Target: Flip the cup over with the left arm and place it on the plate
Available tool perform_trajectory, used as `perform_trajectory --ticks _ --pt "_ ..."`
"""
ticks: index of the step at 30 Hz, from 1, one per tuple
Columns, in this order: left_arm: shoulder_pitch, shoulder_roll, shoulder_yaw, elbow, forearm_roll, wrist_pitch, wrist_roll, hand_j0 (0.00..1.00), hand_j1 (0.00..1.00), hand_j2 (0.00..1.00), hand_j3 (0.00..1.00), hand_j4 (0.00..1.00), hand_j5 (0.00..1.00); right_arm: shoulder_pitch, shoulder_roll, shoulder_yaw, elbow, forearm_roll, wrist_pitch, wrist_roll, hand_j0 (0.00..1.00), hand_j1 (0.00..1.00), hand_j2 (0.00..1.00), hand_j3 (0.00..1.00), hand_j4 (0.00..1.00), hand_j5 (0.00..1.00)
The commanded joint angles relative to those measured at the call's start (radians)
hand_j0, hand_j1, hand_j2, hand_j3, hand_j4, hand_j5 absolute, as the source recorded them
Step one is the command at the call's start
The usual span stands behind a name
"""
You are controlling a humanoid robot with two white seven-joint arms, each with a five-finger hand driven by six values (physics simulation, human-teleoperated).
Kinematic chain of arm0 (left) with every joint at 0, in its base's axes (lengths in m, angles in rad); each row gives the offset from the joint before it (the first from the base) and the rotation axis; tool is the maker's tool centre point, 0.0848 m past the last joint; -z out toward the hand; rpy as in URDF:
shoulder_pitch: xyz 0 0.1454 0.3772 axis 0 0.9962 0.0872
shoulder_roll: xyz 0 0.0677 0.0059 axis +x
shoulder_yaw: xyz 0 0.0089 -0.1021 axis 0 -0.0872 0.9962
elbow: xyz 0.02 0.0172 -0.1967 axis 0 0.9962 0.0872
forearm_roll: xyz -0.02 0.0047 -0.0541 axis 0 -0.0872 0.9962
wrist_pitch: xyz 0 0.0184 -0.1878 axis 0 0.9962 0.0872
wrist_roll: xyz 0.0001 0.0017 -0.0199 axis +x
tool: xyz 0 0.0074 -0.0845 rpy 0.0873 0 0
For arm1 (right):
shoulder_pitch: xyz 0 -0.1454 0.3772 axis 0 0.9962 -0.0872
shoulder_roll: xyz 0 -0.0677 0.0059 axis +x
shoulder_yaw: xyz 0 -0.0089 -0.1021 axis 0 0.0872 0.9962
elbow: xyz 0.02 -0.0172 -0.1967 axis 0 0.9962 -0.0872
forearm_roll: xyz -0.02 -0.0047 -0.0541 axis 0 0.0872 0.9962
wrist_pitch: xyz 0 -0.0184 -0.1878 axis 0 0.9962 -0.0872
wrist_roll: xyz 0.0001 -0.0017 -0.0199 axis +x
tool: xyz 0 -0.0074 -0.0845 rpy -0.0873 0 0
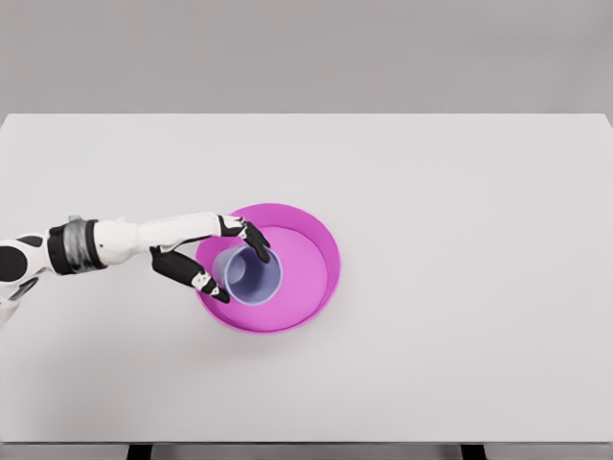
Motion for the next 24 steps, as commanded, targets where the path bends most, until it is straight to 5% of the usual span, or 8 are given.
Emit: perform_trajectory --ticks 1,24 --pt "-0.003 -0.002 -0.026 -0.003 0.008 0.002 0.0 0.64 0.64 0.64 0.64 0.64 0.64 0.0 0.0 0.0 0.0 0.0 0.0 0.0 1.0 1.0 1.0 1.0 1.0 1.0" --pt "-0.097 -0.025 -0.116 0.0 0.007 0.002 0.0 0.65 0.65 0.65 0.65 0.65 0.65 0.0 0.0 0.0 0.0 0.0 0.0 0.002 1.0 1.0 1.0 1.0 1.0 1.0"
